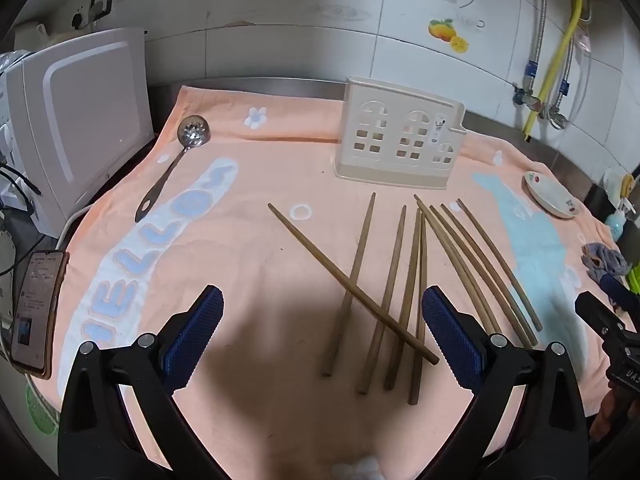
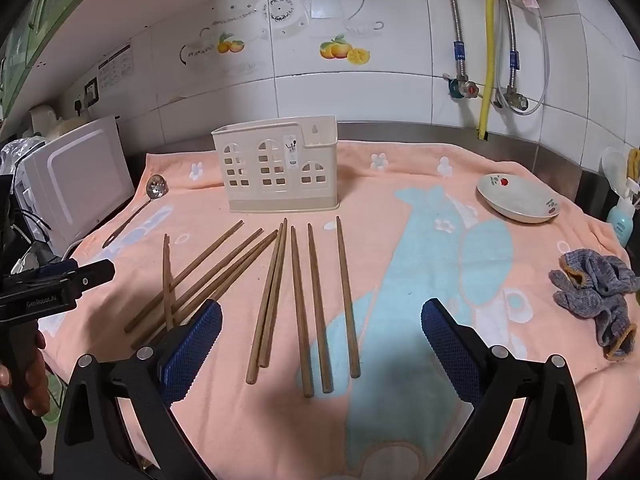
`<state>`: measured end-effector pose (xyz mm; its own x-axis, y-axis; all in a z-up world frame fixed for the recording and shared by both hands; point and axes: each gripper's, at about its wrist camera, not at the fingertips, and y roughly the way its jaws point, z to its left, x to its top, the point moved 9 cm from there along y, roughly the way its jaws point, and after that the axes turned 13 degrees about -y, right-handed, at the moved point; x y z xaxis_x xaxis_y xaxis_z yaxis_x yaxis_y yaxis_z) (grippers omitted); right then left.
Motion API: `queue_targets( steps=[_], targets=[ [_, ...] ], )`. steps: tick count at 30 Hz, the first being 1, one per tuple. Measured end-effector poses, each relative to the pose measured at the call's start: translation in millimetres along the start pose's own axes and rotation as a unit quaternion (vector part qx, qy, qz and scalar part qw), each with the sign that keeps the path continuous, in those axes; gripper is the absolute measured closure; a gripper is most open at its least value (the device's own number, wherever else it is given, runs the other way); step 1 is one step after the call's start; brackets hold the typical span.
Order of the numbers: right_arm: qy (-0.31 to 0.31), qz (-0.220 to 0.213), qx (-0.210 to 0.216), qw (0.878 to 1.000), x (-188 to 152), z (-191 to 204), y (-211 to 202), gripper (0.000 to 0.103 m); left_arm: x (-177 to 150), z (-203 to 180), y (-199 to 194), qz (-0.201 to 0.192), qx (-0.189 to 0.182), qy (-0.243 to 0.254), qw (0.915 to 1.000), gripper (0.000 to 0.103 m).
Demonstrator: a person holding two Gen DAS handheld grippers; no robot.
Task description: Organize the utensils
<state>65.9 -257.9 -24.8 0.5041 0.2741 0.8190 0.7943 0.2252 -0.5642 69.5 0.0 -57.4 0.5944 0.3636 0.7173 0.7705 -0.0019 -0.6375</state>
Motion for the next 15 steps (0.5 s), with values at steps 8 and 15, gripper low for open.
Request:
queue_targets(
  steps=[8,15],
  targets=[
    [0.000,0.002,0.002,1.000,-3.1,0.8,2.9,0.006,1.0,1.4,1.5,-0.005,-0.003,0.000,1.0000,0.005],
    [-0.001,0.002,0.002,1.000,-2.4,1.4,3.1,0.006,3.8,3.3,-0.8,-0.006,-0.006,-0.003,1.0000,0.005]
  ],
)
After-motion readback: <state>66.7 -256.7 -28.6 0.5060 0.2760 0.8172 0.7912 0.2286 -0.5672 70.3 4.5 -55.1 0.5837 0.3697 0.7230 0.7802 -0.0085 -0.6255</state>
